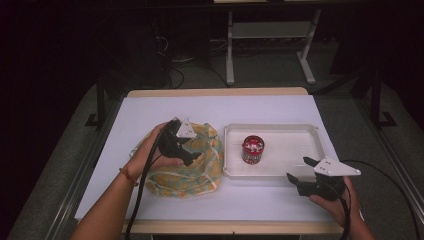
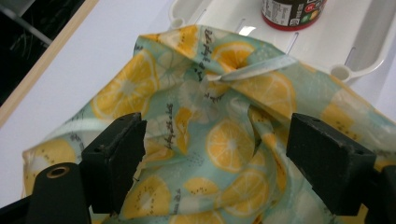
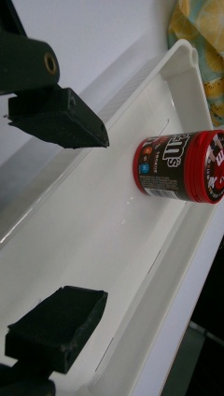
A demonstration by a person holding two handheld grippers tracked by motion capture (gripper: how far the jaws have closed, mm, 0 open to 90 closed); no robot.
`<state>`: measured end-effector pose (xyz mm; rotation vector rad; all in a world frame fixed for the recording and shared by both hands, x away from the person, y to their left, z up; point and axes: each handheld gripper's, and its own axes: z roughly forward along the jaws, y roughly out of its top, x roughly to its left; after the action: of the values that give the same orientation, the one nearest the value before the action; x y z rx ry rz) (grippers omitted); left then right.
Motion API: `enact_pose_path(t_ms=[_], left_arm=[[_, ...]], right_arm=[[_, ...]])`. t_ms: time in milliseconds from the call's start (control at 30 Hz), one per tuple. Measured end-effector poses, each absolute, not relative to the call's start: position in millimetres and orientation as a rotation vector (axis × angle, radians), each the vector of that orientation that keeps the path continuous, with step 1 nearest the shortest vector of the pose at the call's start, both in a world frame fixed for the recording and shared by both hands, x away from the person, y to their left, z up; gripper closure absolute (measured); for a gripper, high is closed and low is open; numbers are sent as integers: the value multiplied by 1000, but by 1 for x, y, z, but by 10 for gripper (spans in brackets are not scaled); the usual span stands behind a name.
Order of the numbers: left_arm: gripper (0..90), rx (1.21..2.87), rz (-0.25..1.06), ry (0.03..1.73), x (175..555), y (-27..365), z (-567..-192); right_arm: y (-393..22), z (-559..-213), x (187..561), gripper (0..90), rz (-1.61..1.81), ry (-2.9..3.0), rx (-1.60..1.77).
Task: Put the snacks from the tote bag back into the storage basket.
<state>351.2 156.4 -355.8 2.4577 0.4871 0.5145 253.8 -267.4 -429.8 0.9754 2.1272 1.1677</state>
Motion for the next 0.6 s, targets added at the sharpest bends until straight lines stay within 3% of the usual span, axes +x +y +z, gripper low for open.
enact_pose_path(t_ms=[600], left_arm=[[185,2421,547,516,343,189,-361]], right_arm=[[-266,-430,253,205,1162,2125,977]])
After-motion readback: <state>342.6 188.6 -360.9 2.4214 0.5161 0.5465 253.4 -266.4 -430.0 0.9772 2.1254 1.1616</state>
